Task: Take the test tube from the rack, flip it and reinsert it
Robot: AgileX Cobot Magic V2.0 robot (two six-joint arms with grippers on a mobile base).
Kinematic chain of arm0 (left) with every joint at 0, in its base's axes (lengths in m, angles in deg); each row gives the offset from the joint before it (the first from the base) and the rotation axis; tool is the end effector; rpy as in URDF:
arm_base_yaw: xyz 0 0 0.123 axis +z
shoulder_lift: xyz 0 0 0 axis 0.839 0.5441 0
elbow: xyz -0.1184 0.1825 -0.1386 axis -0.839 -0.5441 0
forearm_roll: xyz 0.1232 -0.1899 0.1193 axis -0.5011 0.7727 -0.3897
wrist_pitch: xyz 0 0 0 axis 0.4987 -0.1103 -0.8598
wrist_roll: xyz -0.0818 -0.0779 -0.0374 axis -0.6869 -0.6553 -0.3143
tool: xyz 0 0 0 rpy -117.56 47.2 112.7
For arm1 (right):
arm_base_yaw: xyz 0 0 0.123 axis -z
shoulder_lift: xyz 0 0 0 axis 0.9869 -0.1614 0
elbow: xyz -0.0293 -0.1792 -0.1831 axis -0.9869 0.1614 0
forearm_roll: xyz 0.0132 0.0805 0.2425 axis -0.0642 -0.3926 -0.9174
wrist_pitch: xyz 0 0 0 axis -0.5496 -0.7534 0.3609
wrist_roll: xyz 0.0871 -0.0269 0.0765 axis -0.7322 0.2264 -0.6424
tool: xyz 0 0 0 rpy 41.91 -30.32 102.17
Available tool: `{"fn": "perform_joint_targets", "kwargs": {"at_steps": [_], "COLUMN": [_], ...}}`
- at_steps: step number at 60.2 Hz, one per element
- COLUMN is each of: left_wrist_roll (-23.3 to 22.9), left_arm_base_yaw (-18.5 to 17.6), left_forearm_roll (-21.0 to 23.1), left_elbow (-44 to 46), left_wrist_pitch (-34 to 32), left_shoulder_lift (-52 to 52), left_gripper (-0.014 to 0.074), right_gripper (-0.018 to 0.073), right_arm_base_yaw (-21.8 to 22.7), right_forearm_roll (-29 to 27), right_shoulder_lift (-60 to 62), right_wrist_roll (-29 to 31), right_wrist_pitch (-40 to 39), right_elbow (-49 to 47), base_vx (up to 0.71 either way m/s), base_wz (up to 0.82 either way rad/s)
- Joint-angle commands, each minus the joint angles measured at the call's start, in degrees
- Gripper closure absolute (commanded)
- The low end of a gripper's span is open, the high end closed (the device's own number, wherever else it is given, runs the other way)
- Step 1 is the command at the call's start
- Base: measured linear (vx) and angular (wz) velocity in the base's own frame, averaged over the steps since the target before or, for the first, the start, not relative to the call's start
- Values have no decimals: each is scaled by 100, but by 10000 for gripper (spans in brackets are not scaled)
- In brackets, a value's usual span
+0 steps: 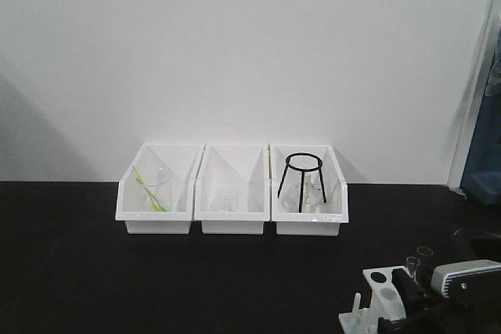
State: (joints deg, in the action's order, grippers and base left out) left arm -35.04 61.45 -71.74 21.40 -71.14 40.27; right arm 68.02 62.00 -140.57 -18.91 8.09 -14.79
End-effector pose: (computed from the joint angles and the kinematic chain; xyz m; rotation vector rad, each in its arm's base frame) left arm 0.1129 0.0103 0.1717 -0.1858 1.7794 -0.0188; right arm 0.2839 0.0589 0.1499 -0.1605 1.7492 0.1290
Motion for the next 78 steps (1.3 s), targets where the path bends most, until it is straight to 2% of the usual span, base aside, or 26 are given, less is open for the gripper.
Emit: {"fn": "perform_joint_targets", "kwargs": {"at_steps": [1,16,25,35,45,51,63,70,78], "left_wrist_roll": [-1,-1,-1,-1,-1,-1,-1,-1,-1], "left_arm_base_yaw": [-39,-39,-39,-39,-39,-39,-39,-39,-39], "left_forearm_roll": [21,21,21,21,21,21,21,21,21], "left_elbow": [-5,-5,-5,-5,-5,-5,-5,-5,-5], "left_wrist_pitch": [-500,-500,-500,-500,-500,-500,-500,-500,-500], "left_shoulder_lift": [-72,-72,-72,-72,-72,-72,-72,-72,-72], "left_gripper": [603,603,603,603,603,603,603,603,603], "right_gripper": [560,541,498,389,205,125,80,80,80], "right_arm_base_yaw": [4,4,4,4,4,4,4,4,4], "right_forearm_roll": [81,111,206,256,256,256,250,250,230], "right_shoulder_lift": [101,-346,-427,-427,-427,-427,-85,640,1591], "right_wrist_roll": [-4,-139,-139,-139,-179,-179,-179,-179,-179], "right_wrist_pitch": [-305,-781,-950,-772,-748,-776,-711,-348,637], "right_elbow": [-101,-101,-101,-101,-101,-101,-101,-101,-101], "base_vx": [0,0,0,0,0,0,0,0,0], "base_wz": [0,0,0,0,0,0,0,0,0]}}
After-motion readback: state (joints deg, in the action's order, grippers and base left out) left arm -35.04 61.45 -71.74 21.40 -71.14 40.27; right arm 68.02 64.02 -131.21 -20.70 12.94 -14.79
